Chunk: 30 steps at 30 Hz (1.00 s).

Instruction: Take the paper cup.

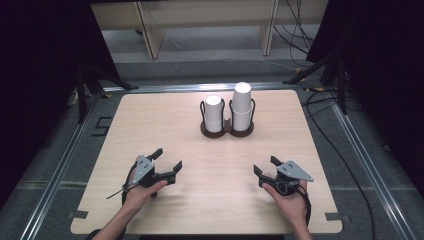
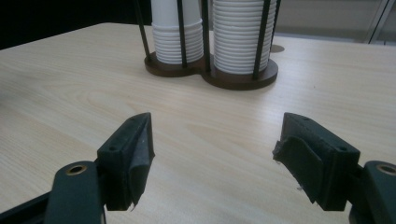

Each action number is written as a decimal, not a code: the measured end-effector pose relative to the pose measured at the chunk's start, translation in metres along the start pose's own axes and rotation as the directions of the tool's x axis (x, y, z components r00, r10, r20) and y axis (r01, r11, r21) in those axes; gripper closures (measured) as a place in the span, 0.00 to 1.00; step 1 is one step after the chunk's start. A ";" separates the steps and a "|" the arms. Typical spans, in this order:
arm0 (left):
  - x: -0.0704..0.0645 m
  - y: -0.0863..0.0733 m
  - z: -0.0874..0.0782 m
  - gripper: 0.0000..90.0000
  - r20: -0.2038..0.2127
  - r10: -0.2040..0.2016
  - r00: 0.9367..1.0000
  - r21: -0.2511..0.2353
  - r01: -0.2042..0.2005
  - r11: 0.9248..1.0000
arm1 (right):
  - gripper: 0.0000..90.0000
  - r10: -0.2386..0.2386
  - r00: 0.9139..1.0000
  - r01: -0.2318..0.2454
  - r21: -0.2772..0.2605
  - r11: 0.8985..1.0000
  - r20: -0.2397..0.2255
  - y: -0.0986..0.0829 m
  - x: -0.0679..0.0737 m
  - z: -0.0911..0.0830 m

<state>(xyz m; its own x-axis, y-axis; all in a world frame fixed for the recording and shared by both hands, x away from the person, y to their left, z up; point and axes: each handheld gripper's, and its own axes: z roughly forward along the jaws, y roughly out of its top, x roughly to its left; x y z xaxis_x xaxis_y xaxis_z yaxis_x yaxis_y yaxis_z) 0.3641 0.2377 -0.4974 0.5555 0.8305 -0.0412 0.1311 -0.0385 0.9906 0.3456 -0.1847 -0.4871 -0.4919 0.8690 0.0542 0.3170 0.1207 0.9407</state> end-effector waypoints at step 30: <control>-0.002 0.023 0.089 0.16 0.089 0.073 0.993 0.050 -0.077 0.996 | 0.32 -0.044 0.997 0.037 -0.112 0.993 -0.062 0.065 0.023 0.035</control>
<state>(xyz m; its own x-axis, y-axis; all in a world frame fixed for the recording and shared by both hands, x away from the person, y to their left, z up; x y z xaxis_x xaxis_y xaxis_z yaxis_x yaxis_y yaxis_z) 0.4395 0.1855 -0.4858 0.6342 0.7729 0.0193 0.1289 -0.1303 0.9831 0.3835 -0.1401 -0.4363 -0.5551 0.8311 0.0333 0.2055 0.0982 0.9737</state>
